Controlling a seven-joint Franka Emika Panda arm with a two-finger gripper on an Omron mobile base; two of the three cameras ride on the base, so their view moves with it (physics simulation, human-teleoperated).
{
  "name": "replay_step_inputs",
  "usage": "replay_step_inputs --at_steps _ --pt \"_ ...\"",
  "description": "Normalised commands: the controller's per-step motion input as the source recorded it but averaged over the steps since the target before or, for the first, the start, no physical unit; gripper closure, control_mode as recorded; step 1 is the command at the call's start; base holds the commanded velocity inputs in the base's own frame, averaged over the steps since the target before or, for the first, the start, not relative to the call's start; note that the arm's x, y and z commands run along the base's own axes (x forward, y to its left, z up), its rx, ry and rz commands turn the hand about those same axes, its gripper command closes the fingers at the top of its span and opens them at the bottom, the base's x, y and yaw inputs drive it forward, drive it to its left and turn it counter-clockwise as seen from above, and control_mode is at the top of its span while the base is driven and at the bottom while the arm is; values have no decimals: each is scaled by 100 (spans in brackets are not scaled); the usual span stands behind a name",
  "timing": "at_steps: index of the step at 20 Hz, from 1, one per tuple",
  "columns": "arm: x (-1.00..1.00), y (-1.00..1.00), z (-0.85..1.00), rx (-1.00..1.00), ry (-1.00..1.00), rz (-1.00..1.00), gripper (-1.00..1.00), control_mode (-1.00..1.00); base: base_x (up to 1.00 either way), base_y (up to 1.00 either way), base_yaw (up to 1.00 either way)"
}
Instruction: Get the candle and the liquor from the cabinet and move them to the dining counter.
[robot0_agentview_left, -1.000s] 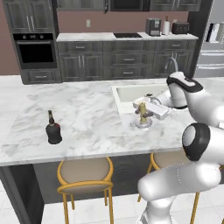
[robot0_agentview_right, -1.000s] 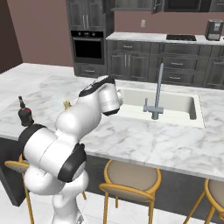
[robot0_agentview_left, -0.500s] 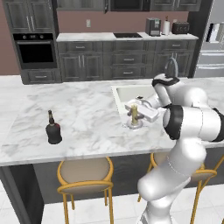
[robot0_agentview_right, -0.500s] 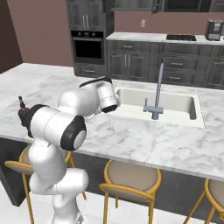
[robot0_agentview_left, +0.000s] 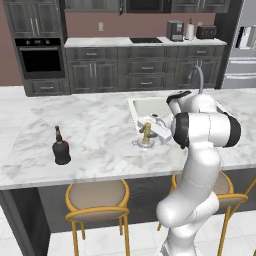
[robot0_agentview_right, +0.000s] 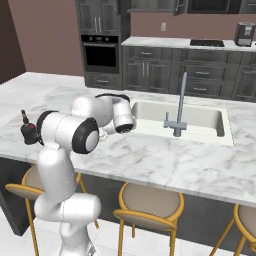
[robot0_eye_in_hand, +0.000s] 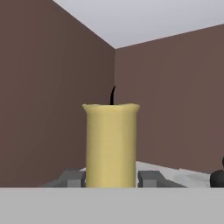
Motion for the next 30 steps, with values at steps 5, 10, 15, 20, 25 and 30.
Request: replay_step_inputs --at_steps 5,10,15,20,25,30 --pt "30 8 -10 0 0 0 100 -100 0 0 0" --pt "23 11 -19 -4 -3 0 100 -100 0 0 0" --pt "25 20 -28 -2 0 1 100 -100 0 0 0" --pt "24 27 -33 -2 -1 1 100 -100 0 0 0" --pt "25 16 -43 0 -3 0 100 -100 0 0 0" --pt "34 10 -39 0 -2 0 100 -100 0 0 0"
